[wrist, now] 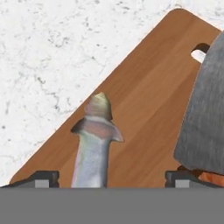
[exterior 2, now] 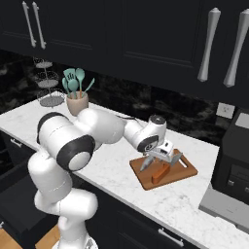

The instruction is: Pick up the knife from the drawer and place it on the cutting board. Then place the meat from the plate to the cutting board.

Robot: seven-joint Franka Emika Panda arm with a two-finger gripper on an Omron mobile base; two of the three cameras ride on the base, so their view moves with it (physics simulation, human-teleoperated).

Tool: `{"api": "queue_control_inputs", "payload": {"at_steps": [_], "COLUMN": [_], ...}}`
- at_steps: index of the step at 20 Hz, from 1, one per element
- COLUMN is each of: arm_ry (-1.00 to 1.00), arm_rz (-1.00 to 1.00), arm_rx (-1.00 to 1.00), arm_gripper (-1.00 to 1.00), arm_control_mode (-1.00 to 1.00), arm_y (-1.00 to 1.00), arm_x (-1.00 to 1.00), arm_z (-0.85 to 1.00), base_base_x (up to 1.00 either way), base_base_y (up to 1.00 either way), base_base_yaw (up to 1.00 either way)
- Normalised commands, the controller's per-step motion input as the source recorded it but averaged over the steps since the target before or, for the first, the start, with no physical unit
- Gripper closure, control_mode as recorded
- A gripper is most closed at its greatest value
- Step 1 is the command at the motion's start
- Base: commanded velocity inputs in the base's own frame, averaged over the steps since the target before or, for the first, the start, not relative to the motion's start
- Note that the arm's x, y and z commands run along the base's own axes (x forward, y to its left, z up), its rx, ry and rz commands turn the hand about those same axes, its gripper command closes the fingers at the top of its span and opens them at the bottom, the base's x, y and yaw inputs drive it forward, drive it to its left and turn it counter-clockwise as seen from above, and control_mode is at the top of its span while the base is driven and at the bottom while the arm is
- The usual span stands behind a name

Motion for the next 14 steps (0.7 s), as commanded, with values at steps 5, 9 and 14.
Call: {"api": "queue_control_inputs", "payload": {"at_steps": [5,9,14], "arm_ry": [-0.09,-0.36,-0.24], "arm_rz": [0.01,0.0,0.02], "arm_rx": [0.01,0.0,-0.18], "arm_gripper": [-1.0,-1.0,-1.0], "arm_control_mode": [-1.0,-1.0,-1.0], "arm_y": [0.32,0.99,0.99], "arm_x": [-0.75,-0.95,-0.46], "arm_z": [0.42,0.21,0.59], "base_base_x": [0.0,0.0,0.0], "base_base_y": [0.0,0.0,0.0], "base_base_yaw": [0.0,0.0,0.0]}}
